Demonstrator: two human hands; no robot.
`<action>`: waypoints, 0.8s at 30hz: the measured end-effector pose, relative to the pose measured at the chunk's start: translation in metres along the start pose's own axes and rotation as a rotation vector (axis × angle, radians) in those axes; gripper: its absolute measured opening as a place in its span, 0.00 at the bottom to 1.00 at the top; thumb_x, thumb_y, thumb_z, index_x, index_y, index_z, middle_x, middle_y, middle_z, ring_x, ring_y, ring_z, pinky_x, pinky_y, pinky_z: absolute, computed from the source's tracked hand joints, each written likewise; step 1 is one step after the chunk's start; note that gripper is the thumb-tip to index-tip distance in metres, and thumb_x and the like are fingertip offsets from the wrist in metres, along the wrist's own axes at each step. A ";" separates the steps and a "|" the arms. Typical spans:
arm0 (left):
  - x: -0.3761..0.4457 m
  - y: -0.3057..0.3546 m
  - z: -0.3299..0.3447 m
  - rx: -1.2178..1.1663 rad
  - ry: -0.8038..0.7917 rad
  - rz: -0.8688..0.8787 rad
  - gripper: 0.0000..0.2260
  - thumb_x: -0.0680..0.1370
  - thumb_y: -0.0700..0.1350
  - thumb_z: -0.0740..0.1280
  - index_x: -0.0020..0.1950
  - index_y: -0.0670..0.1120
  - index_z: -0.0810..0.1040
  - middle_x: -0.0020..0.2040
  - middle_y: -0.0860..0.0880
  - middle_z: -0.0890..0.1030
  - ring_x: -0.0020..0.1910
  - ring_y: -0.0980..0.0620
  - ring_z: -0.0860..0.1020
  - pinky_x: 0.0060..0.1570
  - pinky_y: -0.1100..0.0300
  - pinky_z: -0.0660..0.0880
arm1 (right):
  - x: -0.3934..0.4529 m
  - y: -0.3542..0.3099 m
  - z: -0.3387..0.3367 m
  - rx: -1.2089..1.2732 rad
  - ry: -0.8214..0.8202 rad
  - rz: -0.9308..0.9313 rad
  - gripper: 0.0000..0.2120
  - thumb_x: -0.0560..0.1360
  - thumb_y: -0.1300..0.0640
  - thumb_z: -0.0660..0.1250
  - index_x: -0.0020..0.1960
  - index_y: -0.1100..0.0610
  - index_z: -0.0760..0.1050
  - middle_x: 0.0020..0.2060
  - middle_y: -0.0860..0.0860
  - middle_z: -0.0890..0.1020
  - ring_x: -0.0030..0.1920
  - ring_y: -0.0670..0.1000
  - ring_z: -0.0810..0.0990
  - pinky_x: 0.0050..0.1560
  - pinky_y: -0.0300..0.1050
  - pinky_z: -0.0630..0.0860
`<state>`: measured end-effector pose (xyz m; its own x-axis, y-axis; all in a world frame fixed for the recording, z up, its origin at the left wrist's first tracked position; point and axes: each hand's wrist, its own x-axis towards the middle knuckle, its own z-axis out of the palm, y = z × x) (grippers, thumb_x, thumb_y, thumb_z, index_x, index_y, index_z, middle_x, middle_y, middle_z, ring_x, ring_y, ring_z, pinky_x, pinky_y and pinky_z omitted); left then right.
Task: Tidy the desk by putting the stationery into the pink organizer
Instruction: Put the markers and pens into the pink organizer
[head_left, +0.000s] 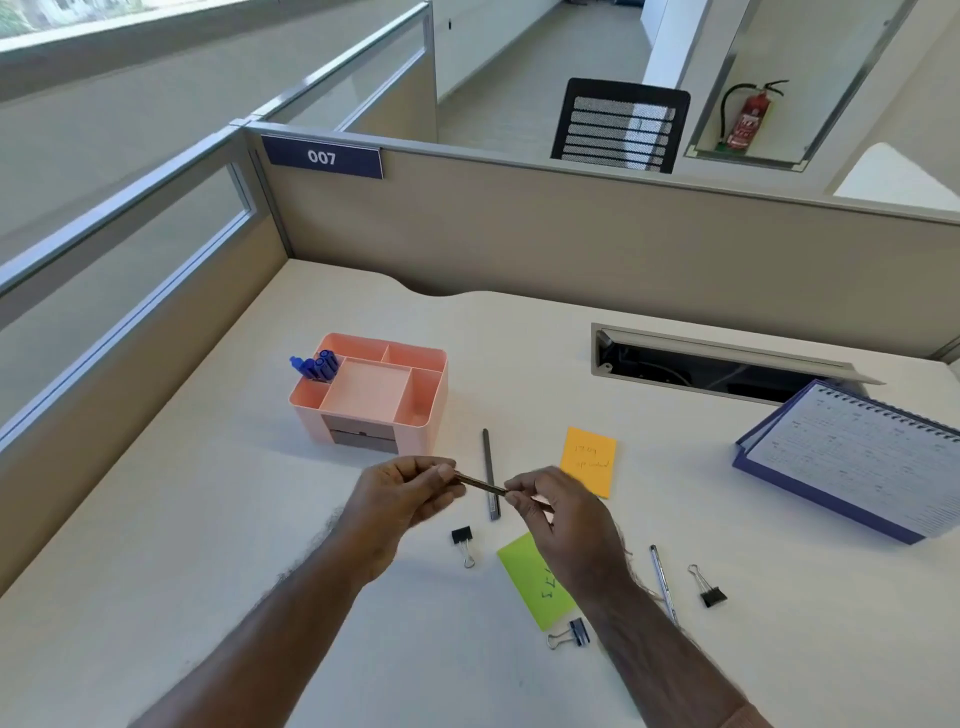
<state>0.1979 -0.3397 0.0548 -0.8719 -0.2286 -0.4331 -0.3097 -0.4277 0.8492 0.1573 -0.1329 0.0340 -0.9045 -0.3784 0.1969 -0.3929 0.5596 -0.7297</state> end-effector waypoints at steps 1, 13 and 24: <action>0.001 0.007 -0.005 0.006 0.029 0.043 0.05 0.77 0.35 0.66 0.51 0.36 0.81 0.42 0.40 0.86 0.42 0.47 0.85 0.42 0.64 0.81 | 0.001 0.001 -0.002 -0.037 0.044 -0.034 0.06 0.76 0.46 0.65 0.51 0.44 0.77 0.48 0.37 0.80 0.51 0.41 0.77 0.53 0.45 0.74; 0.034 0.096 -0.154 0.624 0.650 0.747 0.10 0.77 0.46 0.70 0.55 0.41 0.83 0.46 0.40 0.84 0.43 0.46 0.84 0.54 0.50 0.80 | -0.019 0.041 -0.051 0.015 0.349 0.191 0.13 0.75 0.63 0.66 0.56 0.49 0.76 0.53 0.45 0.76 0.51 0.46 0.79 0.49 0.46 0.76; 0.061 0.075 -0.125 1.191 0.753 0.728 0.11 0.78 0.50 0.68 0.55 0.46 0.85 0.53 0.44 0.85 0.47 0.41 0.82 0.42 0.50 0.78 | -0.060 0.085 -0.070 -0.322 0.270 0.633 0.10 0.74 0.58 0.64 0.51 0.44 0.76 0.52 0.44 0.79 0.47 0.53 0.80 0.54 0.51 0.65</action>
<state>0.1690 -0.4946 0.0542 -0.6930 -0.5872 0.4182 -0.3499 0.7812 0.5171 0.1662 -0.0110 0.0059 -0.9662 0.2575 -0.0122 0.2234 0.8127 -0.5381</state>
